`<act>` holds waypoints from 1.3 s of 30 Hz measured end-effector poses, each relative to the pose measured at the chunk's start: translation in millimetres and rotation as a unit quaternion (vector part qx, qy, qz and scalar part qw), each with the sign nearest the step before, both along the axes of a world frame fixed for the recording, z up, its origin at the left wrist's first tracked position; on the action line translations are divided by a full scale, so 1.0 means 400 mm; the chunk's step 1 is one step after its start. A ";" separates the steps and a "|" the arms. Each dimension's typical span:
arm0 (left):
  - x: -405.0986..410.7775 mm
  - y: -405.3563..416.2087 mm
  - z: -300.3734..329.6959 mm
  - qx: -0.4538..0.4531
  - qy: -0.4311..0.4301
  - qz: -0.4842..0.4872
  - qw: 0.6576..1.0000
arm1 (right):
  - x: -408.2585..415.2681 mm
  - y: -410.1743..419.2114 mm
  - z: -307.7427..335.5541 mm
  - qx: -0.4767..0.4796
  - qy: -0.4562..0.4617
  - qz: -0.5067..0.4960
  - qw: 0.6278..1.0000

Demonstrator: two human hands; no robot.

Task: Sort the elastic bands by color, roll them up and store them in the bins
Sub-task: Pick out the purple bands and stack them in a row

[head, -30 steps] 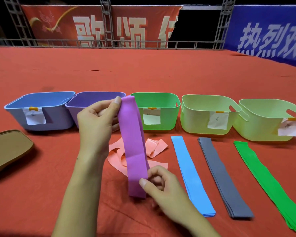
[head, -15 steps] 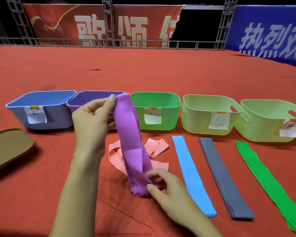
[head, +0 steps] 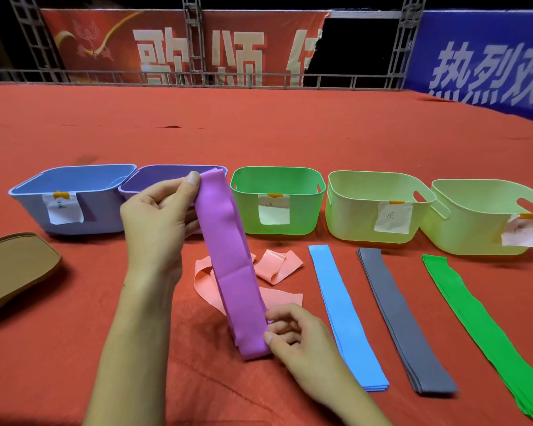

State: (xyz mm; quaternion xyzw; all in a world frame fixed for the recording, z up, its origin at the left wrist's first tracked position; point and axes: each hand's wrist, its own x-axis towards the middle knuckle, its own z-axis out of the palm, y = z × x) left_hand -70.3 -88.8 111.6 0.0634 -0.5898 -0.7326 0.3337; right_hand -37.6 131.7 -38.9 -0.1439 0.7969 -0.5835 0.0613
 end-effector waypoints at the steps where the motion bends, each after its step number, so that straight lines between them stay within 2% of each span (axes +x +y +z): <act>1: 0.000 0.001 0.000 -0.002 0.001 -0.001 1.000 | -0.001 0.000 -0.005 0.011 0.004 -0.006 1.000; 14: 0.018 0.023 0.014 -0.030 0.003 -0.017 0.999 | -0.004 0.002 -0.008 0.053 0.017 -0.015 0.998; 20: 0.044 0.047 0.040 -0.066 0.015 -0.049 0.996 | 0.010 -0.005 0.005 0.099 0.069 -0.031 0.992; 30: 0.071 0.095 0.063 -0.079 0.030 -0.069 0.994 | 0.008 0.007 0.041 0.112 0.065 -0.070 0.989; 36: 0.073 0.136 0.065 -0.061 0.041 -0.063 0.995 | 0.045 -0.037 0.085 0.005 0.051 -0.028 0.998; 39: 0.072 0.155 0.062 -0.041 0.049 -0.054 0.996 | 0.054 -0.073 0.086 -0.011 0.027 -0.064 0.998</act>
